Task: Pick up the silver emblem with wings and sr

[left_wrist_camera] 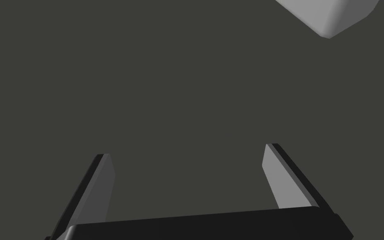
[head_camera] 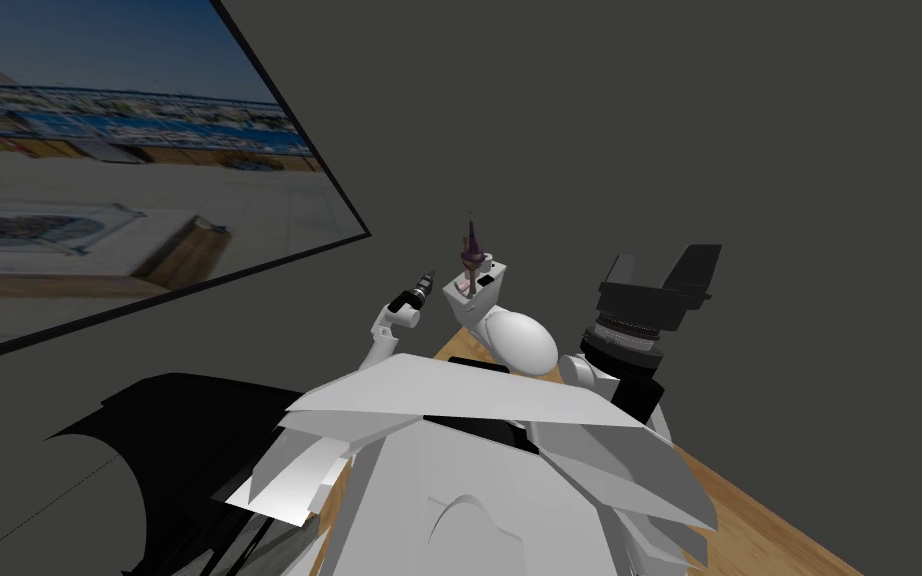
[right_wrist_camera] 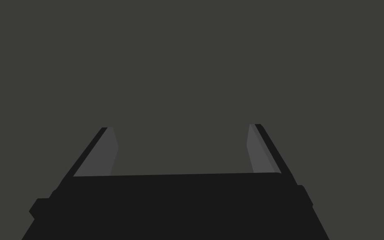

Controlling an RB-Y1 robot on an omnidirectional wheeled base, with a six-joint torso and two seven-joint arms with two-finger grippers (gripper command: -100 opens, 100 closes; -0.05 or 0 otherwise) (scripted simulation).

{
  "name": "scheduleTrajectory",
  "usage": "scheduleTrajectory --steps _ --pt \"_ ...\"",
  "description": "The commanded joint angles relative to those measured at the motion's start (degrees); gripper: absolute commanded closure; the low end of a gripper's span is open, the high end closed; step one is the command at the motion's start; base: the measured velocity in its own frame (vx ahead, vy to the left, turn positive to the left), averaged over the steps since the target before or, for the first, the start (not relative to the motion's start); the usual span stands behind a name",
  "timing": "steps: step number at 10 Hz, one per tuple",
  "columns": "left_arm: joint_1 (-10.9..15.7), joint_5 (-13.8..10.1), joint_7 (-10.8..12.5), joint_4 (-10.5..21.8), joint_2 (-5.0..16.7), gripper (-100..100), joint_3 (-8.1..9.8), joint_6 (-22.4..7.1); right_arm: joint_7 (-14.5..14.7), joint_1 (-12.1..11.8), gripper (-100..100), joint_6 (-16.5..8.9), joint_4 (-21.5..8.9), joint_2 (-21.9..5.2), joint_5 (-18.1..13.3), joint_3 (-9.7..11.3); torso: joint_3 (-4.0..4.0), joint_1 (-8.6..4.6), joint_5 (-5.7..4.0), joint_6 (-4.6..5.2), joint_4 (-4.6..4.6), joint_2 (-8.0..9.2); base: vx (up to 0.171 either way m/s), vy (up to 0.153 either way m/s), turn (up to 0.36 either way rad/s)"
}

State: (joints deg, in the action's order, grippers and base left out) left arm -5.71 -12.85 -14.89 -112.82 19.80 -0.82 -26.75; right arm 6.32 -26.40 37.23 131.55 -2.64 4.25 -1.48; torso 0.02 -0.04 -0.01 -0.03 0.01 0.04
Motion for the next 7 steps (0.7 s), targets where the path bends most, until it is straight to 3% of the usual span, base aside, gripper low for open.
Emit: scheduleTrajectory --steps 1,7 --pt "0.02 0.00 0.00 -0.03 0.00 -100 0.00 -0.09 0.00 0.00 0 0.00 0.00 0.00 0.00 0.00 0.00 0.00 0.00 0.00 0.00 0.00 0.015 0.019 -0.054" --pt "0.02 0.00 0.00 -0.03 0.00 -100 0.00 -0.09 0.00 0.00 0 0.00 0.00 0.00 0.00 0.00 -0.01 0.02 0.00 0.00 0.00 -0.02 0.001 0.001 -0.002"
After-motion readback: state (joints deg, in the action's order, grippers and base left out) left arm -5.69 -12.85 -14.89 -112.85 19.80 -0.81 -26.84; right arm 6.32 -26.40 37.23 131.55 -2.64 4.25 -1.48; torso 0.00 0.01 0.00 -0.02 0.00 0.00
